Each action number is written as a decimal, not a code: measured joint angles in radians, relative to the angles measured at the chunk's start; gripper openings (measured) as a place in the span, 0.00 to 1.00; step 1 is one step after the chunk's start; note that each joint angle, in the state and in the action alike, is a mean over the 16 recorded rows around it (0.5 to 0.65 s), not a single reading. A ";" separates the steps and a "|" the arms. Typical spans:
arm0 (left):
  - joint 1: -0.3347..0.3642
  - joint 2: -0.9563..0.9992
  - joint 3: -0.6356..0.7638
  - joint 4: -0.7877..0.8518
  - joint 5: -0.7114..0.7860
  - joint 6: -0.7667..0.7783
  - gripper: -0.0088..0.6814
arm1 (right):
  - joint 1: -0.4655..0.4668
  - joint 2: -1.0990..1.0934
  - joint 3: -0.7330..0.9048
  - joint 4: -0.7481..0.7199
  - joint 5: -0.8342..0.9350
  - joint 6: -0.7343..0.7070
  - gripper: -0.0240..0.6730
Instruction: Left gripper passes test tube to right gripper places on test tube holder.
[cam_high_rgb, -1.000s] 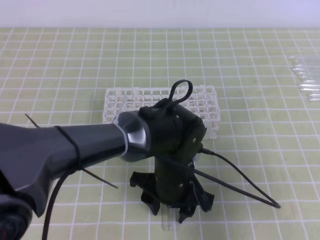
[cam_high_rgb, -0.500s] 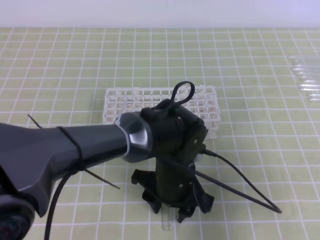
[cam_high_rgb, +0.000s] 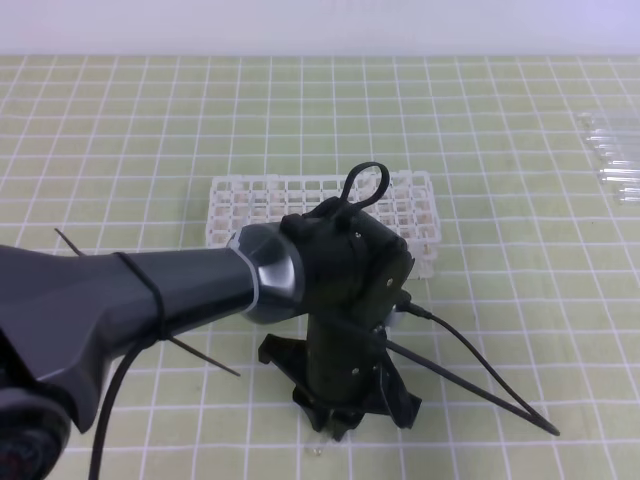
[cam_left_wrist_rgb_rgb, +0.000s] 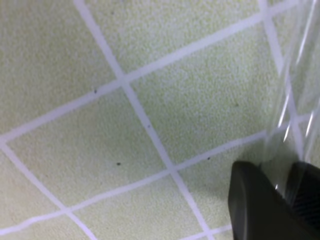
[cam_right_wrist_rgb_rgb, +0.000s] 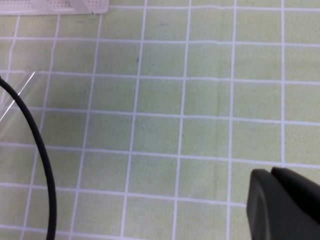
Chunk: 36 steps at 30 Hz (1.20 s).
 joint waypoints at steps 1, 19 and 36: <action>0.000 -0.003 0.000 0.000 0.003 0.007 0.06 | 0.000 0.000 0.000 0.001 0.000 -0.001 0.00; 0.000 -0.341 0.015 0.087 -0.050 0.099 0.03 | 0.000 0.000 -0.002 0.027 0.001 -0.025 0.00; 0.080 -0.912 0.522 0.168 -0.555 0.060 0.10 | 0.100 0.114 -0.186 0.398 -0.013 -0.334 0.00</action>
